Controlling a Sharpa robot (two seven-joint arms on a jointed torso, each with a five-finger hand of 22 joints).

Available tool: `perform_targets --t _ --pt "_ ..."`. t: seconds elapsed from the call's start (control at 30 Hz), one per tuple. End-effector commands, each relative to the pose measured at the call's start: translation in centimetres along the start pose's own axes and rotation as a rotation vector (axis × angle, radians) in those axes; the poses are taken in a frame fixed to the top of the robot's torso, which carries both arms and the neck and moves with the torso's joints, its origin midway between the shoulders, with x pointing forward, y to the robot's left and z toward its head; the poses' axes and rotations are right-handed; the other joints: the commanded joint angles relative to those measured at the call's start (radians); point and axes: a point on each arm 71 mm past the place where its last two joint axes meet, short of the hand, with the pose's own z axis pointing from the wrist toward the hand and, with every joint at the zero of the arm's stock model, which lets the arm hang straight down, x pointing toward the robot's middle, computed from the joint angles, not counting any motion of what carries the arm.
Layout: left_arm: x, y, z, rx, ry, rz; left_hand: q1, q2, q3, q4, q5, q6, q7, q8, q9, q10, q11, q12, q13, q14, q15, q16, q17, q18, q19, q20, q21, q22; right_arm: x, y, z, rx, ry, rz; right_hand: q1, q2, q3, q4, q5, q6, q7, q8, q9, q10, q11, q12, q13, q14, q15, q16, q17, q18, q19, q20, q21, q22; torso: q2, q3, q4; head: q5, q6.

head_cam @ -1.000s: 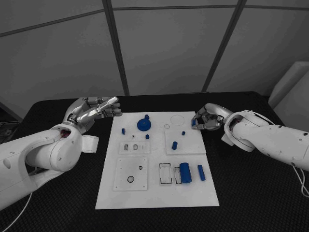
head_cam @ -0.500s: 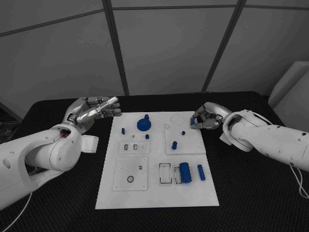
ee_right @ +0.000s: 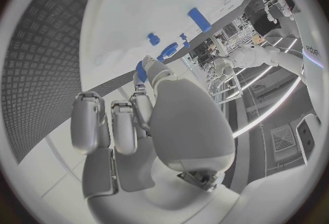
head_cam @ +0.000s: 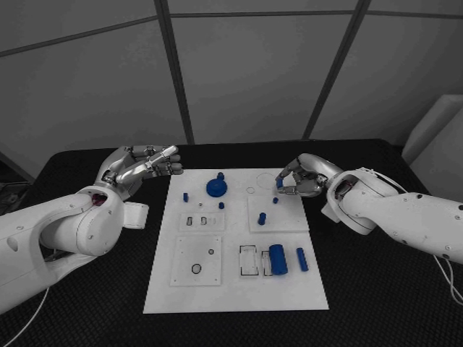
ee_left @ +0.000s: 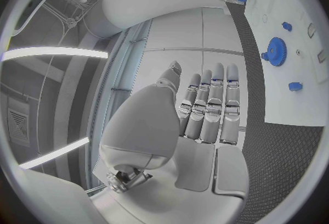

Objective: Assemble the parts on the task board

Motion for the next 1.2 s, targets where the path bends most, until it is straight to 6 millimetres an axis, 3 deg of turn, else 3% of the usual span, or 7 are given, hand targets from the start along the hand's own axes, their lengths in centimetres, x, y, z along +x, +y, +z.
perform_targets --t 0.03,0.2,0.53,0.7,0.9,1.2 --pt "0.1 0.0 0.1 0.004 0.006 0.004 -0.007 0.0 -0.002 -0.005 -0.007 -0.004 0.006 -0.004 -0.001 -0.003 0.005 -0.006 -0.001 0.001 0.008 -0.006 0.002 -0.011 -0.007 0.002 -0.005 -0.001 0.5 2.0 0.3 -0.005 -0.031 -0.047 -0.003 0.006 0.003 -0.002 -0.007 0.023 -0.014 0.016 0.017 0.003 -0.004 0.004 0.002 0.091 -0.006 0.005 0.207 -0.017 0.003 -0.005 0.007 0.022 -0.001 -0.0022 -0.0006 0.009 -0.003" --pt "0.0 0.0 0.3 0.003 0.003 0.005 -0.007 0.0 -0.002 -0.005 -0.007 -0.004 0.006 -0.004 -0.001 -0.003 0.005 -0.006 -0.001 0.001 0.008 -0.006 0.002 -0.011 -0.007 0.002 -0.005 -0.001 2.0 5.5 0.9 -0.071 -0.022 -0.073 -0.003 0.008 0.005 -0.003 -0.007 0.023 -0.014 0.017 0.018 0.002 -0.004 0.003 0.001 0.09 -0.007 0.004 0.205 -0.017 0.003 -0.005 0.006 0.022 0.001 -0.0004 0.0017 0.023 -0.008" --pt "0.2 0.2 0.4 0.001 0.007 0.003 -0.007 0.0 -0.002 -0.005 -0.007 -0.004 0.006 -0.004 -0.001 -0.003 0.005 -0.006 -0.001 0.001 0.008 -0.006 0.002 -0.011 -0.007 0.002 -0.005 -0.001 4.5 11.2 1.4 -0.18 0.018 -0.073 -0.003 0.008 0.008 -0.004 -0.004 0.023 -0.014 0.018 0.018 0.003 -0.004 0.003 0.001 0.09 -0.007 0.004 0.205 -0.017 0.003 -0.006 0.007 0.022 0.001 0.0001 -0.0015 0.046 -0.018" --pt "0.3 0.2 0.5 0.001 0.009 0.001 -0.007 0.0 -0.002 -0.005 -0.007 -0.004 0.006 -0.004 -0.001 -0.003 0.005 -0.006 -0.001 0.001 0.008 -0.006 0.002 -0.011 -0.007 0.002 -0.005 -0.001 5.5 12.6 1.9 -0.177 0.054 -0.066 -0.009 0.009 0.01 -0.003 -0.001 0.019 -0.013 0.017 0.018 0.0 -0.004 0.0 -0.002 0.09 -0.007 0.003 0.202 -0.017 0.001 -0.006 0.005 0.019 0.001 0.0002 -0.0018 0.057 -0.021" --pt "0.5 0.3 0.6 0.0 0.012 0.0 -0.007 0.0 -0.002 -0.005 -0.007 -0.004 0.006 -0.004 -0.001 -0.003 0.005 -0.006 -0.001 0.001 0.008 -0.006 0.002 -0.011 -0.007 0.002 -0.005 -0.001 6.7 14.0 2.4 -0.166 0.104 -0.062 -0.012 0.009 0.011 -0.002 0.0 0.017 -0.012 0.016 0.018 -0.001 -0.003 -0.002 -0.003 0.089 -0.007 0.002 0.2 -0.016 0.0 -0.006 0.004 0.016 0.0 -0.0014 0.0004 0.054 -0.022" --pt "0.4 0.3 0.6 0.002 0.007 0.002 -0.007 0.0 -0.002 -0.005 -0.007 -0.004 0.006 -0.004 -0.001 -0.003 0.005 -0.006 -0.001 0.001 0.008 -0.006 0.002 -0.011 -0.007 0.002 -0.005 -0.001 8.9 15.1 2.4 -0.177 0.186 -0.106 -0.012 0.008 0.011 -0.003 0.0 0.016 -0.012 0.016 0.018 -0.003 -0.003 -0.004 -0.006 0.089 -0.007 0.001 0.199 -0.016 -0.002 -0.006 0.003 0.014 -0.001 -0.0016 -0.0019 0.064 -0.026"
